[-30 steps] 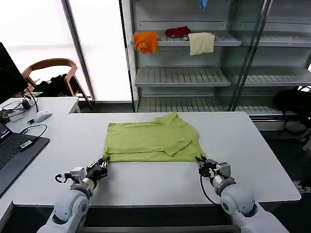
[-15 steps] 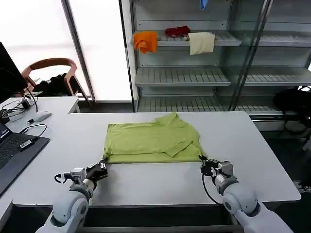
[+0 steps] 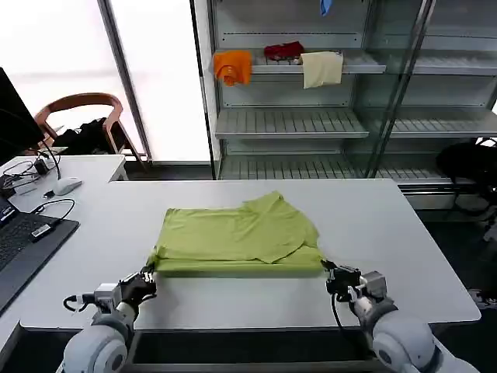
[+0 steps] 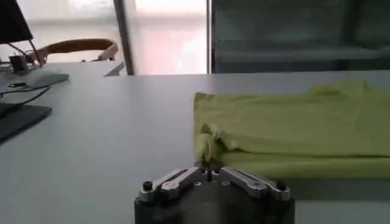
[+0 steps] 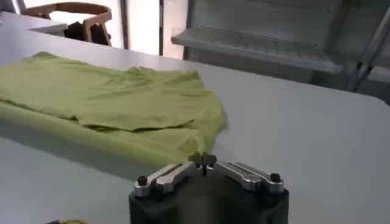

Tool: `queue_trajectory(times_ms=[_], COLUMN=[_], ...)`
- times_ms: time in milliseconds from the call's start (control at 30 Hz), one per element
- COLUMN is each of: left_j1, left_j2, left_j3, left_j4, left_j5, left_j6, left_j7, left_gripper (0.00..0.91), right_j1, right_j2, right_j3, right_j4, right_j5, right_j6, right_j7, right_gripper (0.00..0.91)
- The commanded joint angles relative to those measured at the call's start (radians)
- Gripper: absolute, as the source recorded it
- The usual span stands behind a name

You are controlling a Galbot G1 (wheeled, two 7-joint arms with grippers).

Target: Fold and organize the clothes.

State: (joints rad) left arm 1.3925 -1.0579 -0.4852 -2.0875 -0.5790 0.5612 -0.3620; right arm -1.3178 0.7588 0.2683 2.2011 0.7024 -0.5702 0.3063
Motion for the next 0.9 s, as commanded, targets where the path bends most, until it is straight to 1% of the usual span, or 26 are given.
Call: queue_trajectory(times_ms=[33, 133, 233, 267, 300, 333, 367, 400, 433, 600, 733, 900], left_j1=[0.274, 0.349, 0.389, 0.392, 0.399, 0.407, 0.419, 0.425, 0.43, 0.424, 0.455, 0.488], left_j2=[0.003, 0.002, -0.004, -0.009, -0.016, -0.021, -0.027, -0.032, -0.036, -0.045, -0.036, -0.026], left_j3=[-0.038, -0.039, -0.029, -0.02, -0.008, 0.0, 0.012, 0.026, 0.037, 0.07, 0.089, 0.085], left_j4=[-0.202, -0.241, -0.258, -0.259, -0.26, -0.262, -0.264, -0.265, -0.266, -0.282, -0.319, -0.357], left_j5=[0.045, 0.063, 0.082, 0.091, 0.103, 0.116, 0.124, 0.14, 0.158, 0.191, 0.231, 0.252], left_j6=[-0.015, -0.025, -0.029, -0.029, -0.033, -0.037, -0.041, -0.046, -0.052, -0.043, -0.042, -0.039], left_j7=[-0.121, -0.148, -0.17, -0.185, -0.198, -0.213, -0.223, -0.24, -0.256, -0.33, -0.333, -0.372], left_gripper=[0.01, 0.02, 0.02, 0.071, 0.272, 0.816, 0.907, 0.907, 0.907, 0.907, 0.907, 0.907], right_j1=[-0.243, -0.3, -0.346, -0.352, -0.364, -0.368, -0.369, -0.372, -0.373, -0.371, -0.37, -0.408], right_j2=[-0.046, -0.046, -0.035, -0.03, -0.026, -0.022, -0.02, -0.016, -0.015, -0.012, -0.014, -0.029], right_j3=[0.087, 0.099, 0.096, 0.094, 0.094, 0.094, 0.094, 0.093, 0.092, 0.101, 0.128, 0.191], right_j4=[0.157, 0.182, 0.199, 0.203, 0.206, 0.206, 0.205, 0.204, 0.204, 0.205, 0.204, 0.246], right_j5=[-0.001, -0.014, -0.037, -0.045, -0.051, -0.06, -0.063, -0.068, -0.073, -0.098, -0.103, -0.091], right_j6=[-0.007, -0.007, -0.007, -0.007, -0.007, -0.006, -0.006, -0.006, -0.007, -0.007, -0.007, -0.008], right_j7=[0.023, 0.032, 0.039, 0.04, 0.04, 0.039, 0.041, 0.048, 0.057, 0.074, 0.083, 0.088], right_gripper=[0.0, 0.0, 0.0, 0.0, 0.0, 0.0, 0.0, 0.373, 0.907, 0.907, 0.907, 0.907])
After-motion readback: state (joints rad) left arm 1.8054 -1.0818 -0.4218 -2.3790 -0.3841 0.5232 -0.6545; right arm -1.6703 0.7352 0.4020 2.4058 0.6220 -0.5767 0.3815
